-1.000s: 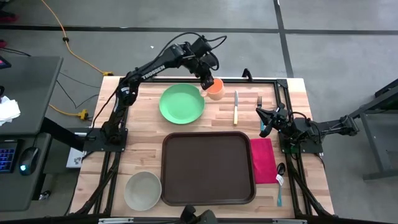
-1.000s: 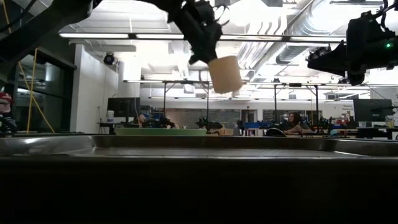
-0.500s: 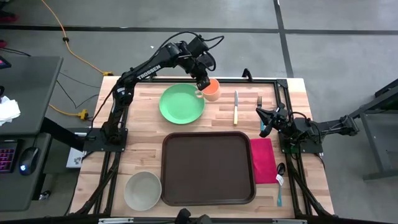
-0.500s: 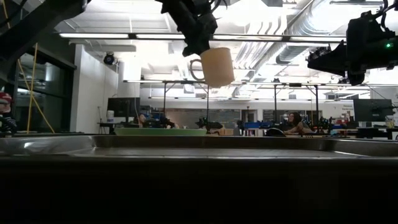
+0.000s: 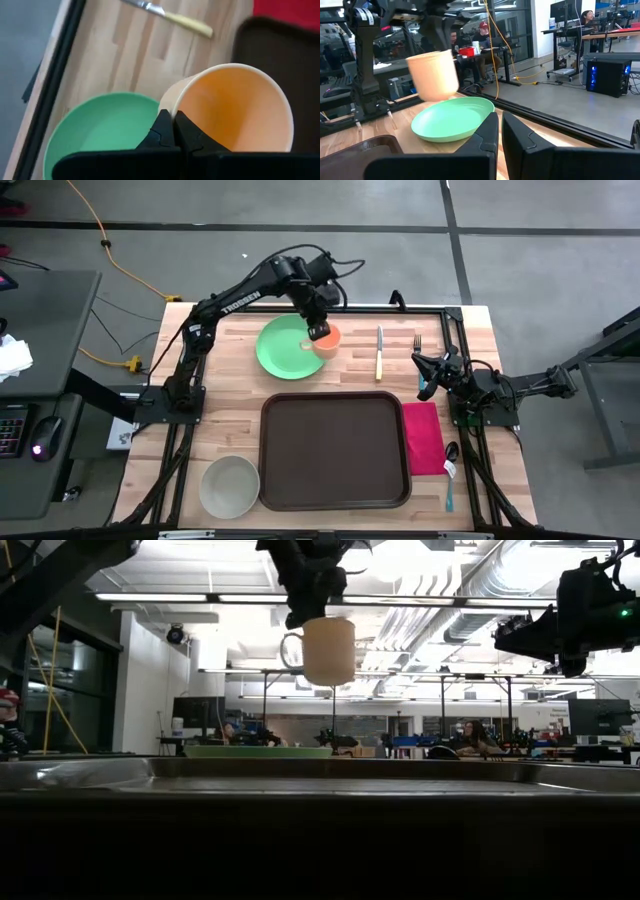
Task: Set up tray
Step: Put the orange mug on the brown serving tray
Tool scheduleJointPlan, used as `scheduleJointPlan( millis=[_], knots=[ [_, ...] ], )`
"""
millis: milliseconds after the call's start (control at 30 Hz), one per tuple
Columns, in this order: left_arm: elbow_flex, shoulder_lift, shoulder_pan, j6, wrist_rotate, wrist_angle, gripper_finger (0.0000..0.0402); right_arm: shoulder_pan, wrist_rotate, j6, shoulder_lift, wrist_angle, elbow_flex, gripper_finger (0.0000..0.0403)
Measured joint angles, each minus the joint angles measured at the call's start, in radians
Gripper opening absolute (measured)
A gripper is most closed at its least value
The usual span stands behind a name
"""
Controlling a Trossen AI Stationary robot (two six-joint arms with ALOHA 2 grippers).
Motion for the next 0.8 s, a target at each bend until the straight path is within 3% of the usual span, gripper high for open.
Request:
scheduleJointPlan(
  millis=[800],
  knots=[
    [-0.001, -0.076, -0.248, -0.022, -0.111, -0.141, 0.0012, 0.0, -0.007, 0.002, 0.0, 0.004, 0.0, 0.0]
  ],
)
